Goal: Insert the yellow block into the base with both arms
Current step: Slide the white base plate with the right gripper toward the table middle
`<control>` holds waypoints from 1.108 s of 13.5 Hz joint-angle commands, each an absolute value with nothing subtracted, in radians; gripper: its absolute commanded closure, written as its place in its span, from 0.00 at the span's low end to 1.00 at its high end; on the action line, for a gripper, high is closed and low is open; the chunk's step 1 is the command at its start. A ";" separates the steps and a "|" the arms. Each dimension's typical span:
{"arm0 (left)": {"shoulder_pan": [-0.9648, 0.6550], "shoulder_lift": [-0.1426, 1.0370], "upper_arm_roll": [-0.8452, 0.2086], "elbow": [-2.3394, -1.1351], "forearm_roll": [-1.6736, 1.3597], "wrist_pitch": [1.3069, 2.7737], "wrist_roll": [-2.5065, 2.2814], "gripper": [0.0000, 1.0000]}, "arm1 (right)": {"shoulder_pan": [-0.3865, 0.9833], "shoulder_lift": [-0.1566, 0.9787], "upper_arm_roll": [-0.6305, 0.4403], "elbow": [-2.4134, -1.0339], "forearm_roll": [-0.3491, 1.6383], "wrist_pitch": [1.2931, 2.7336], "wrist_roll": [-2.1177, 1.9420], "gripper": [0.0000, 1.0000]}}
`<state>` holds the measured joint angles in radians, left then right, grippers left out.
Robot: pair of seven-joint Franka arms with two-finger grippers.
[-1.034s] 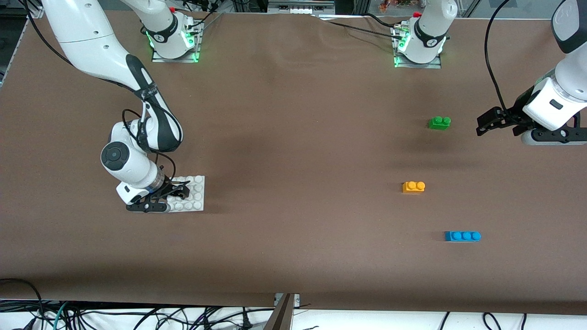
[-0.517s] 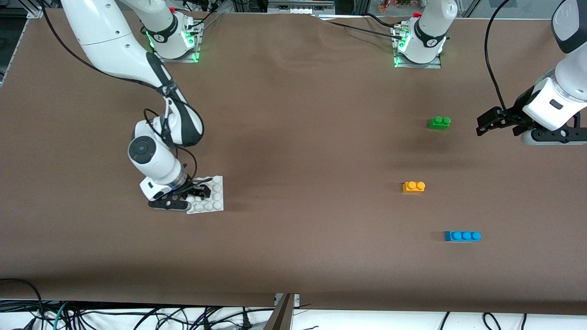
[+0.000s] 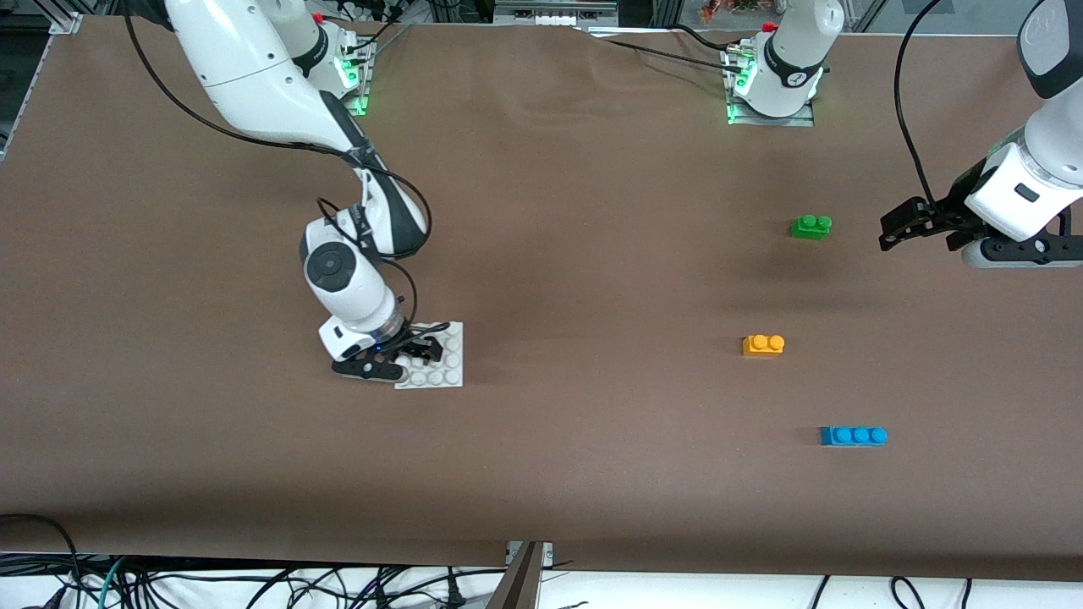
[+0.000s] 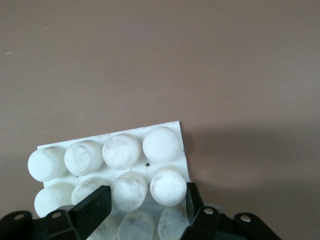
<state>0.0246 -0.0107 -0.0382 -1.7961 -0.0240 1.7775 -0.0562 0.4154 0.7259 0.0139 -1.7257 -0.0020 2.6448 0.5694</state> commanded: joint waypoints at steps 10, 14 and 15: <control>0.040 0.009 -0.025 -1.717 0.000 1.758 -0.064 0.00 | 0.647 0.865 0.006 -1.529 -0.002 2.642 0.916 0.31; 0.049 0.018 -0.025 -1.717 0.000 1.749 -0.064 0.00 | 0.705 0.867 0.005 -1.516 -0.003 2.642 1.000 0.31; 0.049 0.020 -0.025 -1.717 0.000 1.749 -0.064 0.00 | 0.715 0.867 0.005 -1.511 -0.003 2.642 1.012 0.31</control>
